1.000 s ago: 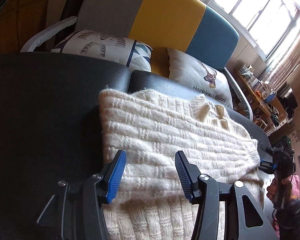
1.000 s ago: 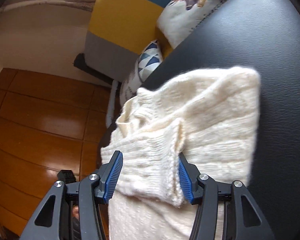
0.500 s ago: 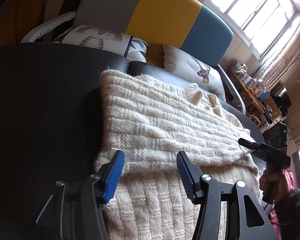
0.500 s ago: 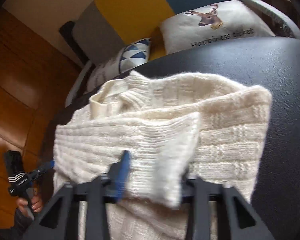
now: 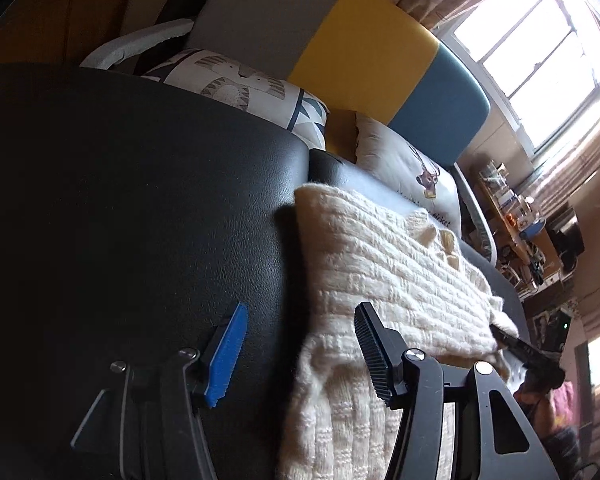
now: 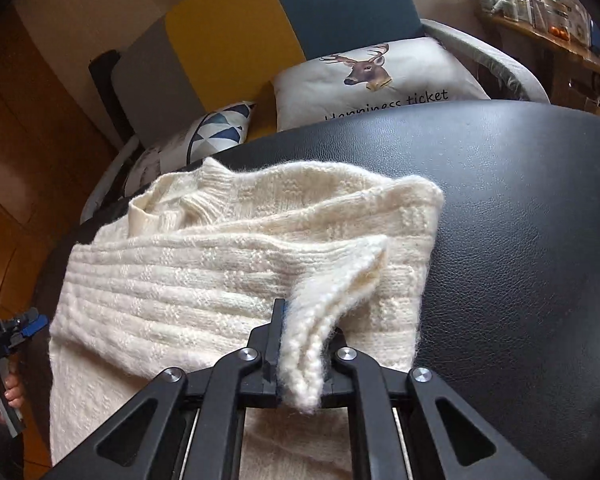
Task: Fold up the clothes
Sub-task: 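Grasp the sleeve cuff with the right gripper and tuck it onto the body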
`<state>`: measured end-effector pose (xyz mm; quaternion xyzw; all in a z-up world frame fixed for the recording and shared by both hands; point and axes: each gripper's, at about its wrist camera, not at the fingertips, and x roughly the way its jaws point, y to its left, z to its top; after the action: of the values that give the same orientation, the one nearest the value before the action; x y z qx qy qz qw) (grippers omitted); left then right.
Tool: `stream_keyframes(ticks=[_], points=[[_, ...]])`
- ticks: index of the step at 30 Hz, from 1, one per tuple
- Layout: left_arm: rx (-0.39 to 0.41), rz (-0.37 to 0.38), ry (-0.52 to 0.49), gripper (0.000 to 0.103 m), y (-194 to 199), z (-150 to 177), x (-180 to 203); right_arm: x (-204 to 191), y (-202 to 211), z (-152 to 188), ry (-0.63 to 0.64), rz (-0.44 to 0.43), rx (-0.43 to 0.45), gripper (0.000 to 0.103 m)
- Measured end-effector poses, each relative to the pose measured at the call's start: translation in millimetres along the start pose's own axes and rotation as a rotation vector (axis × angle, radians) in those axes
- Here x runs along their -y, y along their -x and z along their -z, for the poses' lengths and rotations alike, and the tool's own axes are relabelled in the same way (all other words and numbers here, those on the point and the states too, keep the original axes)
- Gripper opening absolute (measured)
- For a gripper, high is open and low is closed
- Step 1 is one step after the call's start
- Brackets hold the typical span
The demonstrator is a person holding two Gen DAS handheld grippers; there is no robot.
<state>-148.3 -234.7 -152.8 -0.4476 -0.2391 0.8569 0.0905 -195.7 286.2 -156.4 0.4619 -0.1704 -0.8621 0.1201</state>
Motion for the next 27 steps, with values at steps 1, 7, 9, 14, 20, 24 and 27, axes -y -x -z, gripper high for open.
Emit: stream_keyframes(ticks=[1,7,9,14,20,24,27], points=[[-0.003,0.01,0.005,0.058,-3.6,-6.0,-0.6,1.4,-0.7,0.6,-0.011,-0.008,0.006,0.009],[-0.101,0.075,0.01,0.059,-52.4,-32.4,14.3,2.5,2.5,6.3,0.018,-0.019,0.023,0.008],[-0.132,0.065,0.003,0.059,-71.6,-35.5,22.1,1.5,4.1,8.2,0.05,0.001,0.029,0.008],[-0.036,-0.049,-0.077,0.058,-68.3,-24.4,53.3,3.9,10.3,11.7,0.075,0.036,0.034,0.008],[0.115,0.046,-0.15,0.059,-31.7,-22.3,88.0,21.4,25.2,7.6,0.037,0.096,0.038,0.008],[0.104,0.063,-0.264,0.059,-45.7,-25.7,121.5,36.3,51.4,1.1,-0.08,0.065,0.079,0.016],[0.085,0.043,-0.33,0.059,-61.1,-23.4,136.9,19.4,83.0,-5.4,-0.009,0.176,0.189,0.019]])
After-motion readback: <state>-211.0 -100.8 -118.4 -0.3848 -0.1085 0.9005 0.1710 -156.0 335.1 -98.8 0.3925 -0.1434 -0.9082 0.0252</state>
